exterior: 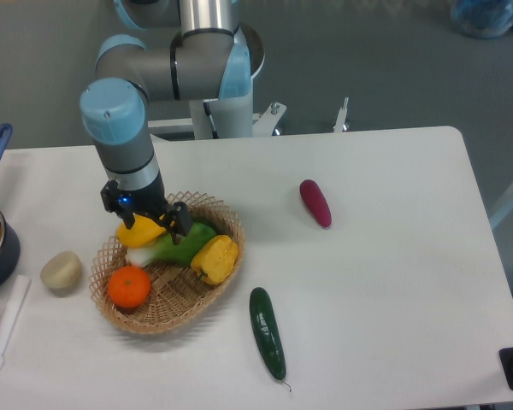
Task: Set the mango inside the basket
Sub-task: 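Open the gripper, release the mango, and raise the arm away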
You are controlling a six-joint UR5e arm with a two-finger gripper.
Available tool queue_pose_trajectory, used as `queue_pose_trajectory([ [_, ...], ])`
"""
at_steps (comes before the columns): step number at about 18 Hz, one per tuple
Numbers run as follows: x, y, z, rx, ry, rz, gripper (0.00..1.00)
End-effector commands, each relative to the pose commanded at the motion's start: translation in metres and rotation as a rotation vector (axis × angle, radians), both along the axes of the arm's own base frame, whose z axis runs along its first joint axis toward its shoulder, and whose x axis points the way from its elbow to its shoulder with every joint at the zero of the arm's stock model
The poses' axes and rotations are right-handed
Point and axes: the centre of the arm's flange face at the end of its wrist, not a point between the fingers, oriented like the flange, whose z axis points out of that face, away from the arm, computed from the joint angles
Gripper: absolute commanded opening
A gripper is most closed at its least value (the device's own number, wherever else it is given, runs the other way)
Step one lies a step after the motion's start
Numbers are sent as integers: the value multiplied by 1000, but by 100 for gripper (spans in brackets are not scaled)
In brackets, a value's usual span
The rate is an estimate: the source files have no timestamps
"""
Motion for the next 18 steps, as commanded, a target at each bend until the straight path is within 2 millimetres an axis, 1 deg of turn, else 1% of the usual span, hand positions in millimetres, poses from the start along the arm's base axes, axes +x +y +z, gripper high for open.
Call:
queue_pose_trajectory([
  [2,-29,1,22,30,38,-7,100],
  [3,-48,-2,35,50,58,12,100],
  [4,-73,-5,58,84,90,39,100],
  [6,-107,-6,78,97,131,25,100],
  [7,-120,-9,82,94,145,8,100],
  [8,-131,-13,81,77,153,-18,100],
  [9,-140,-18,81,58,166,-58,100],
  [12,-160,-39,95,27,200,-148,100],
  [13,-163,-49,108,27,213,-159,100],
  [15,-170,-63,116,13,216,-177,100],
  [17,-170,-80,131,6,218,-204,100],
  [18,-170,-87,135,3,205,-227,100],
])
